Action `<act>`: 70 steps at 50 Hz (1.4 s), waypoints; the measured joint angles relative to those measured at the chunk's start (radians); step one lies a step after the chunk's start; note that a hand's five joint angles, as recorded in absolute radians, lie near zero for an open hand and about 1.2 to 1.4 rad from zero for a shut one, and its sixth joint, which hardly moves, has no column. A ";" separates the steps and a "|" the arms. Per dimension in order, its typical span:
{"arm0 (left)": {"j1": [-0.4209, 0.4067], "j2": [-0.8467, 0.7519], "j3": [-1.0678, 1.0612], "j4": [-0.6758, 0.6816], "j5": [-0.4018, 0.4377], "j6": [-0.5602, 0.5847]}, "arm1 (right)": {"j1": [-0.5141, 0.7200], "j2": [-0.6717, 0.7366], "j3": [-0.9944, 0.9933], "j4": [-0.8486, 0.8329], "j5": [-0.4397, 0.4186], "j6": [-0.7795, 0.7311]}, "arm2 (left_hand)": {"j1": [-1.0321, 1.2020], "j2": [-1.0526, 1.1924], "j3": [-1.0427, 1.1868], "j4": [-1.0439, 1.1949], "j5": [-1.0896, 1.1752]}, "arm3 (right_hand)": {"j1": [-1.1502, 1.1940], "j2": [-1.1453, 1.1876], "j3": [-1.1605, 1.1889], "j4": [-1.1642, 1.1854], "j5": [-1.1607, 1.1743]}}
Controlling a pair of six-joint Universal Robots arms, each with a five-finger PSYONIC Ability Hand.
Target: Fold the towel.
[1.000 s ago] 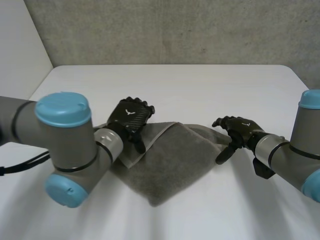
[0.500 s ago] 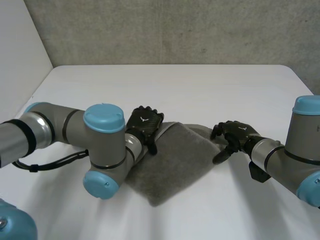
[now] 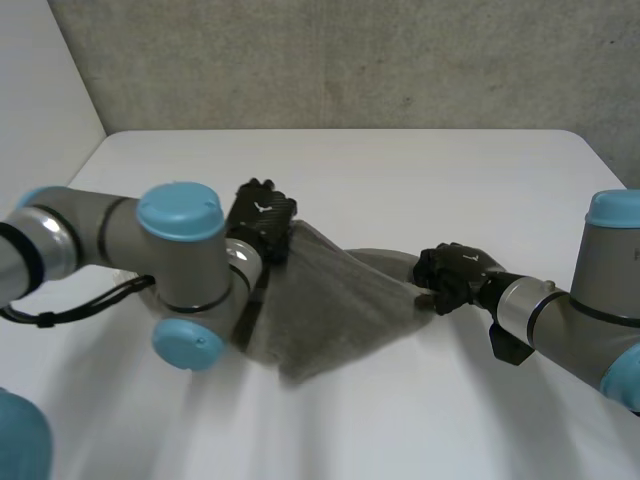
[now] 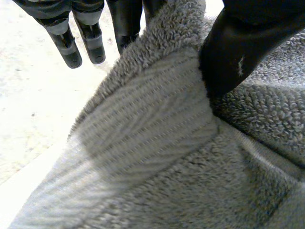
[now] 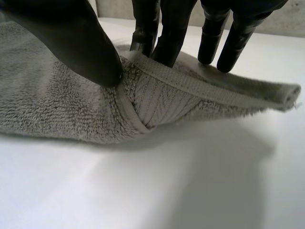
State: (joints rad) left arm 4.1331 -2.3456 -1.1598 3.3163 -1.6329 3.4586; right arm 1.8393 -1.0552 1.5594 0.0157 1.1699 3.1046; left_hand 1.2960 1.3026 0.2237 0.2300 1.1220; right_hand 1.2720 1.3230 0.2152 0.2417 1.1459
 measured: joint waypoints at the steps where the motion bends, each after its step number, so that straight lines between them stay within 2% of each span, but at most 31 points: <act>1: 0.009 0.021 -0.017 -0.001 0.002 0.004 | -0.001 -0.006 -0.002 0.006 -0.010 -0.001 | 0.000 0.000 0.000 0.000 0.000 | 0.000 0.000 0.000 0.000 0.001; 9: 0.053 0.148 -0.134 -0.017 0.010 0.009 | -0.001 -0.060 -0.007 0.046 -0.073 -0.007 | 0.000 0.005 0.000 0.000 -0.001 | 0.000 0.006 0.000 0.000 0.007; 16: 0.073 0.256 -0.232 -0.094 0.019 0.009 | 0.004 -0.101 -0.022 0.115 -0.154 -0.052 | 0.000 0.011 0.000 0.000 -0.001 | 0.009 0.006 0.000 0.000 0.016; 24: 0.105 0.324 -0.259 -0.201 0.136 0.058 | 0.008 -0.082 -0.153 0.271 -0.187 -0.271 | 0.000 0.018 0.000 0.000 -0.001 | 0.014 0.006 0.000 0.000 0.018; 30: 0.155 0.321 -0.154 -0.133 0.190 0.107 | 0.029 -0.025 -0.370 0.264 -0.168 -0.310 | 0.005 0.018 0.000 0.000 -0.001 | 0.014 0.006 0.000 0.000 0.018; 34: 0.165 0.346 -0.065 -0.006 0.196 0.075 | 0.062 -0.044 -0.513 0.132 -0.129 -0.183 | 0.005 0.022 0.000 0.000 -0.001 | 0.017 0.006 0.000 0.000 0.018; 37: 0.167 0.422 -0.029 0.126 0.199 0.003 | 0.075 -0.129 -0.560 -0.044 -0.095 0.007 | 0.009 0.025 0.000 0.000 -0.001 | 0.022 0.006 0.000 0.000 0.018; 40: 0.171 0.529 -0.037 0.270 0.215 -0.093 | 0.068 -0.227 -0.543 -0.216 -0.084 0.204 | 0.009 0.029 0.000 0.000 -0.001 | 0.023 0.006 0.000 0.000 0.018; 43: 0.176 0.618 -0.072 0.382 0.253 -0.180 | 0.055 -0.292 -0.500 -0.324 -0.096 0.330 | 0.009 0.029 0.000 0.000 -0.001 | 0.024 0.006 0.000 0.000 0.018; 47: 0.193 0.689 -0.143 0.472 0.336 -0.272 | 0.043 -0.335 -0.426 -0.369 -0.142 0.373 | 0.009 0.030 0.000 0.000 -0.001 | 0.024 0.010 0.000 0.000 0.018; 50: 0.218 0.704 -0.210 0.489 0.404 -0.315 | 0.039 -0.343 -0.368 -0.345 -0.188 0.333 | 0.009 0.030 0.000 0.000 -0.001 | 0.024 0.017 0.000 0.000 0.018; 56: 0.278 0.668 -0.373 0.458 0.522 -0.338 | 0.033 -0.299 -0.256 -0.212 -0.265 0.136 | -0.002 -0.004 0.000 0.000 -0.010 | 0.024 0.019 0.000 0.000 0.018; 59: 0.296 0.621 -0.451 0.441 0.561 -0.326 | 0.032 -0.253 -0.213 -0.125 -0.277 0.019 | -0.191 -0.204 0.000 0.000 -0.179 | -0.191 -0.192 0.000 0.000 -0.193; 60: 0.303 0.597 -0.484 0.432 0.577 -0.316 | 0.032 -0.231 -0.196 -0.088 -0.277 -0.032 | -0.352 -0.366 0.000 0.000 -0.359 | -0.293 -0.302 0.000 0.000 -0.310; 61: 0.305 0.585 -0.500 0.429 0.585 -0.310 | 0.032 -0.220 -0.188 -0.070 -0.277 -0.058 | -0.436 -0.449 0.000 0.000 -0.429 | -0.351 -0.356 0.000 0.000 -0.358; 64: 0.319 0.510 -0.581 0.394 0.623 -0.248 | 0.031 -0.151 -0.148 0.033 -0.268 -0.217 | -0.751 -0.763 0.000 0.000 -0.764 | -0.645 -0.637 0.000 0.000 -0.698; 67: 0.327 0.452 -0.622 0.342 0.641 -0.165 | 0.026 -0.103 -0.127 0.109 -0.246 -0.334 | -0.807 -0.845 0.000 0.000 -0.868 | -0.876 -0.844 0.000 0.000 -0.972; 70: 0.334 0.408 -0.637 0.271 0.646 -0.069 | 0.022 -0.077 -0.119 0.157 -0.212 -0.401 | -0.817 -0.868 0.000 0.000 -0.899 | -1.071 -1.046 0.000 0.000 -1.085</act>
State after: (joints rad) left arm 4.4666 -1.9372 -1.7963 3.5870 -0.9867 3.3898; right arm 1.8616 -1.1319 1.4402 0.1723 0.9581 2.7038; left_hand 0.4789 0.4350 0.2237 0.2301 0.2226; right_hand 0.2008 0.2769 0.2152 0.2417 0.0610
